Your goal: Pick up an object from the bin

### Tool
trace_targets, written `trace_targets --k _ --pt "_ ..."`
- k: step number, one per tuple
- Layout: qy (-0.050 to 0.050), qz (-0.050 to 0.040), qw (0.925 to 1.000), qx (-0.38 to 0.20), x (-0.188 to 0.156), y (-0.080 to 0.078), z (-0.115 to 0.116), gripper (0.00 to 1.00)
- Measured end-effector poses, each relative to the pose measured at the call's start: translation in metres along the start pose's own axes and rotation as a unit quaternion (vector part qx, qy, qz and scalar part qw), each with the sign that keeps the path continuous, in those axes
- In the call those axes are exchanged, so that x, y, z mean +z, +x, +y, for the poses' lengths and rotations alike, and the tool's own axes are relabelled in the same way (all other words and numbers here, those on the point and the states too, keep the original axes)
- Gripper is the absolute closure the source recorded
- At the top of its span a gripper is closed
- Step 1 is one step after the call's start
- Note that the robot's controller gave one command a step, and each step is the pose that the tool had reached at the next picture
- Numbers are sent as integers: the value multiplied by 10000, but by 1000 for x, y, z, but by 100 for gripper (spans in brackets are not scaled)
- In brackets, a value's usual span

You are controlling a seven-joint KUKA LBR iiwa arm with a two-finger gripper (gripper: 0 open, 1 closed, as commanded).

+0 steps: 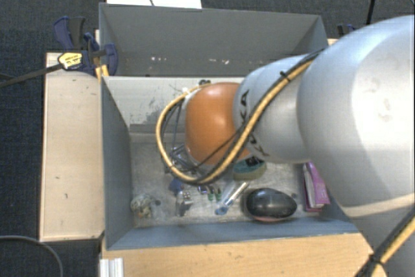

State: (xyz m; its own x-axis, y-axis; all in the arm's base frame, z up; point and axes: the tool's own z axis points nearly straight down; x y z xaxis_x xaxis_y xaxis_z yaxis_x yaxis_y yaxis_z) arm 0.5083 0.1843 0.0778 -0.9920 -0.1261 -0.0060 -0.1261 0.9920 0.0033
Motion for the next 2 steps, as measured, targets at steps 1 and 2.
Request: trace_targets --k 1,2 --pt "5 -22 9995 306 5 -26 -49 0" --pt "7 -10 9996 -286 5 12 -15 0"
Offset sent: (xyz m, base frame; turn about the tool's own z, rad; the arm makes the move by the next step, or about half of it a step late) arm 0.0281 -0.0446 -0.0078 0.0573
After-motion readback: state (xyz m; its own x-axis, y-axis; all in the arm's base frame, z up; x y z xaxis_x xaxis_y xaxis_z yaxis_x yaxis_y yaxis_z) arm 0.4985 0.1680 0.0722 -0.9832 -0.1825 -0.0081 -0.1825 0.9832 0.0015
